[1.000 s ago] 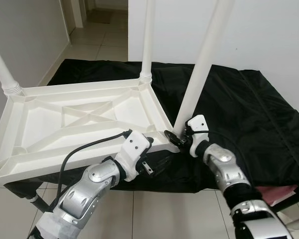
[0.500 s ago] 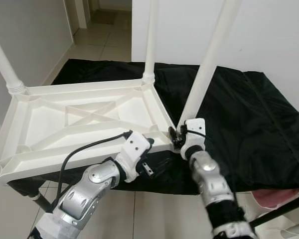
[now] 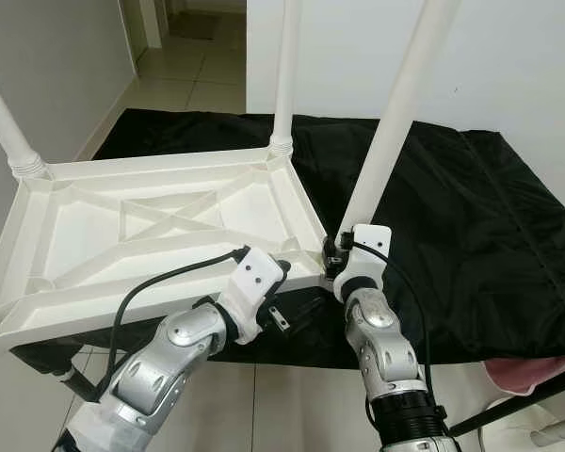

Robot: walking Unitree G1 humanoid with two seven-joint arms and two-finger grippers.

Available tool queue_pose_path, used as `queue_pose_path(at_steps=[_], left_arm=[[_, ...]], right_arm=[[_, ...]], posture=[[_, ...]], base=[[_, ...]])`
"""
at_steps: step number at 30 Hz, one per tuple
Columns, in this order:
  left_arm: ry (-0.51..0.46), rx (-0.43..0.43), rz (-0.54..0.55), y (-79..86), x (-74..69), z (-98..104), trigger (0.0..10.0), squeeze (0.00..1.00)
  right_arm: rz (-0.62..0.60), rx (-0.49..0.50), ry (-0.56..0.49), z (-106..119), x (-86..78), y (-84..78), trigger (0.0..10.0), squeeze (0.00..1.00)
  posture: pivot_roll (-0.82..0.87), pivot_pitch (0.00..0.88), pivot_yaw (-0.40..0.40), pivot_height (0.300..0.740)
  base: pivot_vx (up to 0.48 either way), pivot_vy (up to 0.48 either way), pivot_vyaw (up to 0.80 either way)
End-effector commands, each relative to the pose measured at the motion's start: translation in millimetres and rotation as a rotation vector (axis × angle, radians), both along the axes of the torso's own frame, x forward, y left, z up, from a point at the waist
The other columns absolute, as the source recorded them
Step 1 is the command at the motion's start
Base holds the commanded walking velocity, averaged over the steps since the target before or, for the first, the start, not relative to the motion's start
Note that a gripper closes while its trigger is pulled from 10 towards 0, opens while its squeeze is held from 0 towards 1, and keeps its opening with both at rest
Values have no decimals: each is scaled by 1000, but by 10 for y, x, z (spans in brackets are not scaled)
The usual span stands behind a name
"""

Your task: Building children table

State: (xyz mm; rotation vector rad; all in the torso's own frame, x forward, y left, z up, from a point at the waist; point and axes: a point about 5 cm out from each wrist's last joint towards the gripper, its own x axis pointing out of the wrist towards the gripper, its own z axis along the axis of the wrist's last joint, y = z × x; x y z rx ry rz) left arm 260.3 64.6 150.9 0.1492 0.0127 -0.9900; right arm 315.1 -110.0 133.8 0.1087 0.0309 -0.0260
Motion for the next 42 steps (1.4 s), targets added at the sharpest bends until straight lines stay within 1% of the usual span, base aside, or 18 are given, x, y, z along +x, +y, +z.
queue_pose_path(at_steps=[1, 3, 7, 9, 10, 11, 12, 16, 19, 21, 25, 26, 28, 29, 30, 31, 32, 42], left_arm=[[16, 22, -66, -18, -28, -33, 10000, 0], [16, 22, -66, -18, -28, -33, 10000, 0], [16, 21, -63, -18, -28, -36, 10000, 0], [16, 21, -63, -18, -28, -36, 10000, 0], [15, 21, -61, -18, -28, -36, 10000, 0], [15, 21, -60, -18, -25, -36, 10000, 0], [15, 21, -60, -18, -25, -36, 10000, 0], [8, 20, -55, -16, -8, -28, 10000, 0], [7, 20, -55, -18, -7, -26, 10000, 0], [6, 20, -62, -34, -12, -21, 10000, 0], [5, 21, -64, -38, -14, -19, 10000, 0], [5, 21, -64, -34, -14, -17, 10000, 0], [5, 22, -64, -31, -13, -16, 10000, 0], [5, 22, -63, -27, -12, -15, 10000, 0], [4, 23, -59, -19, -11, -13, 10000, 0], [4, 23, -59, -19, -11, -13, 10000, 0], [4, 23, -55, -10, -11, -11, 10000, 0], [3, 23, -52, -7, -12, -11, 10000, 0]], right_arm=[[42, 1, 26, -68, 3, -65, 10000, 1000], [42, 1, 26, -68, 3, -65, 10000, 1000], [111, -14, -18, 0, 54, -166, 10000, 1000], [111, -14, -18, 0, 54, -166, 10000, 1000], [171, -24, -33, 15, 81, -214, 10000, 0], [214, -30, -41, 26, 99, -246, 10000, 0], [214, -30, -41, 26, 99, -246, 10000, 0], [481, -131, -101, 78, 179, -334, 10000, 0], [525, -137, -108, 87, 190, -336, 10000, 0], [628, -174, -147, 138, 228, -306, 10000, 0], [646, -181, -155, 156, 242, -298, 10000, 0], [684, -187, -159, 182, 267, -282, 9451, 0], [711, -191, -161, 201, 284, -273, 9451, 0], [734, -199, -163, 212, 292, -265, 8588, 0], [755, -215, -155, 199, 302, -273, 824, 0], [755, -215, -155, 199, 302, -273, 824, 0], [781, -232, -143, 162, 315, -300, 0, 0], [805, -220, -111, 72, 323, -387, 0, 0]], posture=[[19, 43, -36, 740], [19, 43, -36, 740], [17, 42, -39, 740], [17, 42, -39, 740], [18, 42, -41, 740], [17, 41, -40, 740], [17, 41, -40, 740], [17, 36, -35, 740], [17, 36, -35, 740], [17, 33, -29, 740], [17, 33, -29, 740], [28, 32, -30, 740], [28, 32, -30, 740], [30, 31, -31, 740], [30, 31, -31, 740], [30, 31, -31, 740], [41, 29, -35, 740], [37, 28, -32, 740]], base=[[0, 0, 0], [0, 0, 0], [0, 0, 0], [0, 0, 0], [0, 0, 0], [0, 0, 0], [0, 0, 0], [0, 0, 0], [0, 0, 0], [0, 0, 0], [0, 0, 0], [0, 0, 0], [0, 0, 0], [0, 0, 0], [0, 0, 0], [0, 0, 0], [0, 0, 0], [0, 0, 0]])
